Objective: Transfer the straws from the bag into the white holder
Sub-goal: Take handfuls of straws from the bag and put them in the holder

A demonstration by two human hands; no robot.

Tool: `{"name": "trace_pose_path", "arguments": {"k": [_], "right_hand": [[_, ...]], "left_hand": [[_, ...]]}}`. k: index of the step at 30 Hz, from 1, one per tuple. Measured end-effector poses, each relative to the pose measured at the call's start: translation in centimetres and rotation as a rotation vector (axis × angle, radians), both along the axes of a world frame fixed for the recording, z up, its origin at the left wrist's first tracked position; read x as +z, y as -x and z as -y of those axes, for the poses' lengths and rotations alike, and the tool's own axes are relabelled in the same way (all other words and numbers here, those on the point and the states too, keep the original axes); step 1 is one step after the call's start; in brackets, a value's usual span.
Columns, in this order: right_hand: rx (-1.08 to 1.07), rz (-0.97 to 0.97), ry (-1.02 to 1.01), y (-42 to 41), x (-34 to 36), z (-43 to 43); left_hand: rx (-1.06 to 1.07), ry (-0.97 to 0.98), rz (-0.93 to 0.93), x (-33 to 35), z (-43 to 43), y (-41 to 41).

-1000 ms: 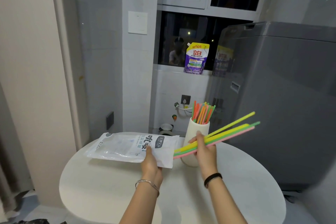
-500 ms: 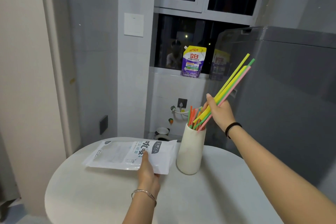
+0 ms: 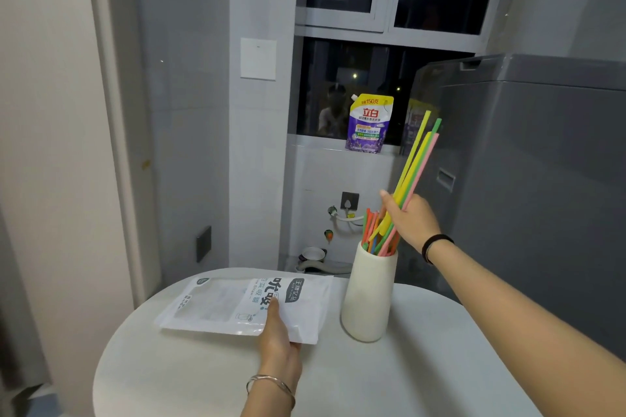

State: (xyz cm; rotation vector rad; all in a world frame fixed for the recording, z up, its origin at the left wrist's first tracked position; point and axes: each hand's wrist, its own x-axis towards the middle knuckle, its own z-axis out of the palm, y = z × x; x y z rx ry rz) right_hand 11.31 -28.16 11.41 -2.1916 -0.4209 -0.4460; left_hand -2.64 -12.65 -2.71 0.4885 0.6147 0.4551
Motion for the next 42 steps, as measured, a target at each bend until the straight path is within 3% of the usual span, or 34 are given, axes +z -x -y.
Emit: {"name": "trace_pose_path", "arguments": {"k": [7, 21, 26, 42], "right_hand": [[-0.047, 0.012, 0.063, -0.4, -0.5, -0.3], [0.039, 0.006, -0.046, -1.2, -1.0, 0.2], [0.085, -0.015, 0.066, -0.8, -1.2, -0.1], [0.079, -0.052, -0.064, -0.6, -1.1, 0.3]], "left_hand": [[0.008, 0.036, -0.004, -0.1, -0.5, 0.1], [0.006, 0.034, 0.015, 0.1, -0.4, 0.2], [0.019, 0.028, 0.013, 0.3, -0.1, 0.2], [0.020, 0.037, 0.026, 0.3, 0.1, 0.3]]}}
